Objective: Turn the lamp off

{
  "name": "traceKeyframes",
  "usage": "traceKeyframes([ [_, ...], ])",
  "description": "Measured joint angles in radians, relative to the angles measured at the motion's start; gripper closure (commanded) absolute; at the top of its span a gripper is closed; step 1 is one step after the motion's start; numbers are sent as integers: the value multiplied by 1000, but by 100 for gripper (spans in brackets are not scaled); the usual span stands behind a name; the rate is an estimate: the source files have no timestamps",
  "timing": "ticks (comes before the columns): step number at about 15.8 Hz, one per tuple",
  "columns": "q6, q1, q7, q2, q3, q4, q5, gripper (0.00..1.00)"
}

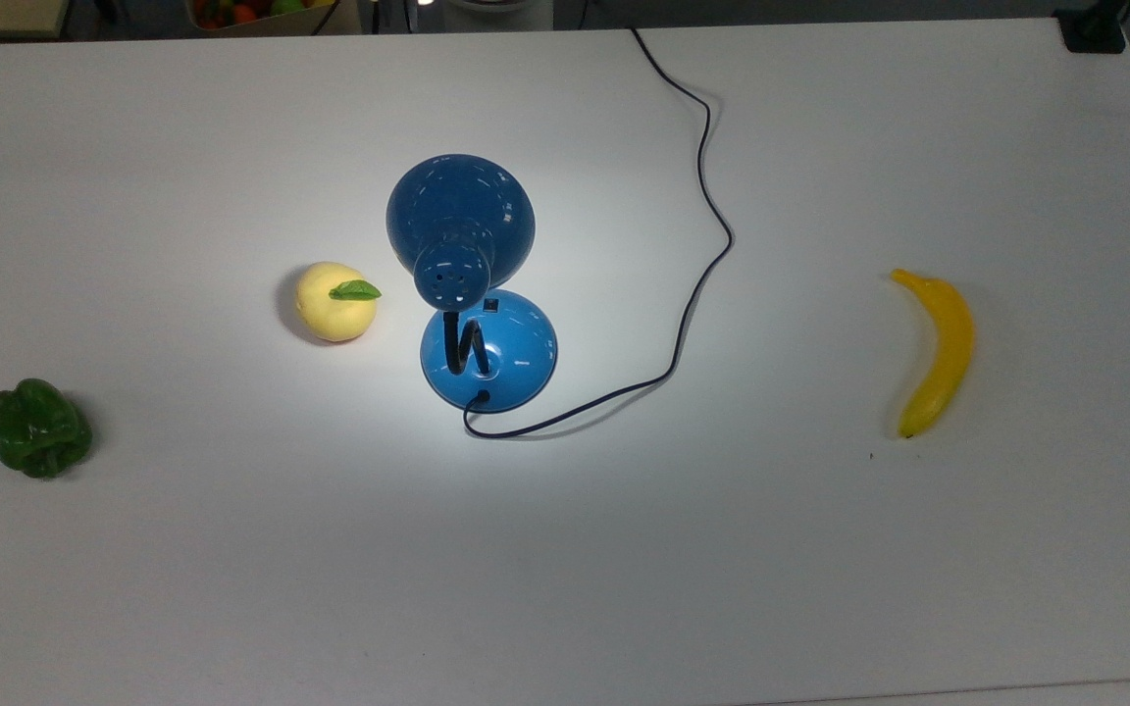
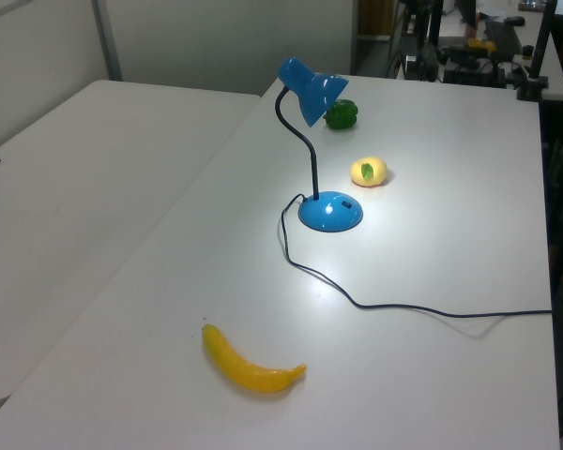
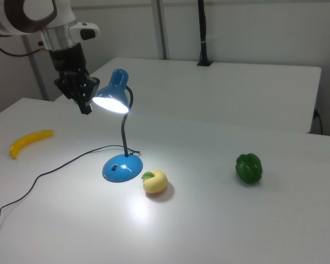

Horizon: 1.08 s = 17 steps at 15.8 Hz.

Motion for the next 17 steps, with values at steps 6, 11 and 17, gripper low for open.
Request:
traceKeyframes([
  [6, 2, 0, -1, 1, 0, -45, 7, 100],
  [11, 96, 4, -1, 6, 5, -166, 17, 100],
  [17, 306, 22, 25, 19, 12, -354, 17, 100],
])
